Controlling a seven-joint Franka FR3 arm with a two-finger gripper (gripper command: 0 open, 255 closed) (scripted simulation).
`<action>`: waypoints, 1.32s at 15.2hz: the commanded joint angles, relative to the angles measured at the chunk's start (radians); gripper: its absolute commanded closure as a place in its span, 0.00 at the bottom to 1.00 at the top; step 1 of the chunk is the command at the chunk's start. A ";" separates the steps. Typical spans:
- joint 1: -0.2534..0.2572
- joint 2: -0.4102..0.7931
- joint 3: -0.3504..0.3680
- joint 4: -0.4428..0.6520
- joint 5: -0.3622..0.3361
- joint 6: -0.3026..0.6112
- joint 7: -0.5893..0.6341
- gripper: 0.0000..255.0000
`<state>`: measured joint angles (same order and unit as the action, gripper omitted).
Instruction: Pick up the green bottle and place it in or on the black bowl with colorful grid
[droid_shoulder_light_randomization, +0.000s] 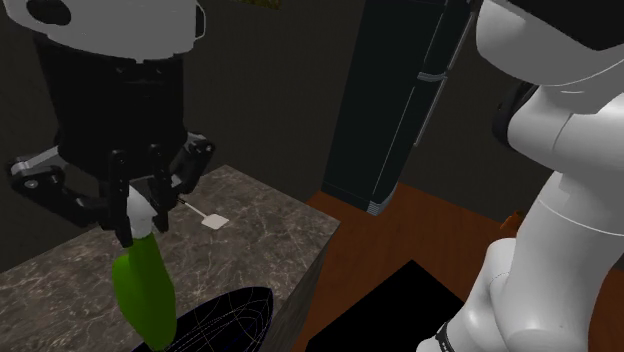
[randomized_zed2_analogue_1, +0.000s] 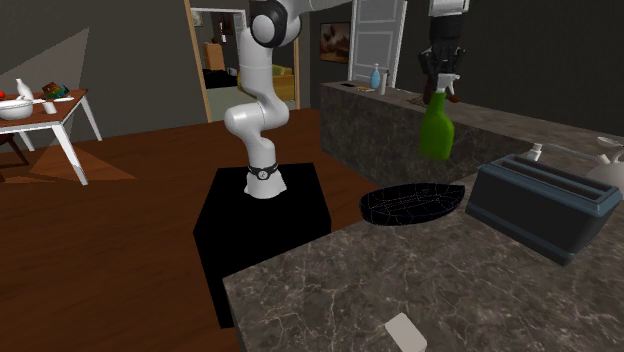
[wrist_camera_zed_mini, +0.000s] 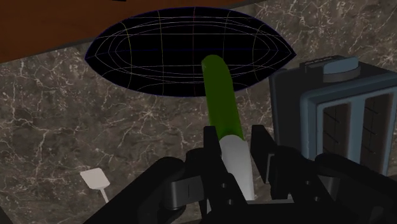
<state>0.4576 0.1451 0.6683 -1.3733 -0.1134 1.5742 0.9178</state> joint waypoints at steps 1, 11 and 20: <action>-0.008 -0.015 -0.002 -0.048 0.010 0.037 -0.004 1.00; -0.028 -0.057 -0.010 -0.229 0.037 0.185 -0.017 1.00; -0.034 -0.066 -0.013 -0.359 0.042 0.308 -0.018 1.00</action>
<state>0.4255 0.0812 0.6562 -1.7163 -0.0730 1.8672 0.9018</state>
